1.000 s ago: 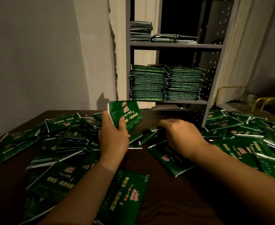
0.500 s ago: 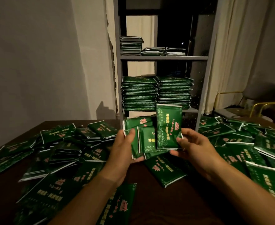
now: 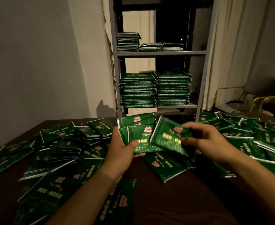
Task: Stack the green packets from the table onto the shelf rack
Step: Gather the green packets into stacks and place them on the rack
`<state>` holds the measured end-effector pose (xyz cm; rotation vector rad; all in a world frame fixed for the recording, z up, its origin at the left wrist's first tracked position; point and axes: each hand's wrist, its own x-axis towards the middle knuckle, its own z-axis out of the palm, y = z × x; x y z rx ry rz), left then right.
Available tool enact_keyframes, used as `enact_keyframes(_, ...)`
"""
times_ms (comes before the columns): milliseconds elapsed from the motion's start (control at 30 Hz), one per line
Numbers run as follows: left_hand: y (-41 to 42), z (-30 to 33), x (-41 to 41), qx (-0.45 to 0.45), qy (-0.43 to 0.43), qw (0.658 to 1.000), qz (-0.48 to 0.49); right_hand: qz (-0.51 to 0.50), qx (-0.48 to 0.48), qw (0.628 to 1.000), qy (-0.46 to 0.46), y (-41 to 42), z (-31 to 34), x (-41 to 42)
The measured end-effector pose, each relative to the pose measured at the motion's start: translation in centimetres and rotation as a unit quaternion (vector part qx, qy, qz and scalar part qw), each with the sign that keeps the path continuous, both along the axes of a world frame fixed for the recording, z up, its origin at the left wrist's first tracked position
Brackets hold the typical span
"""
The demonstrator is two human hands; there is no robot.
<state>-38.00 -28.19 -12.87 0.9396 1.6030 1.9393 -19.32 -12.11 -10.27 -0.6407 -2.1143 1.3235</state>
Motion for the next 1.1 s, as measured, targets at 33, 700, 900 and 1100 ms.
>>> enact_keyframes(33, 0.1, 0.0, 0.0, -0.007, 0.006, 1.000, 0.003, 0.030, 0.026, 0.999, -0.025, -0.1, -0.1, 0.0)
enact_keyframes(700, 0.5, -0.9, 1.1, -0.117, 0.112, 0.984, -0.074, 0.037, -0.031, 0.999, 0.023, -0.8, -2.1, -1.6)
enact_keyframes(900, 0.8, -1.0, 1.9, -0.147, 0.162, 0.970, -0.102, 0.049, -0.103, 0.993, -0.012, -1.7, -3.2, -2.9)
enact_keyframes(1100, 0.5, -0.6, 2.0, -0.134, 0.172, 0.973, -0.079, 0.028, -0.097, 0.995, -0.005, -2.0, -2.8, -3.3)
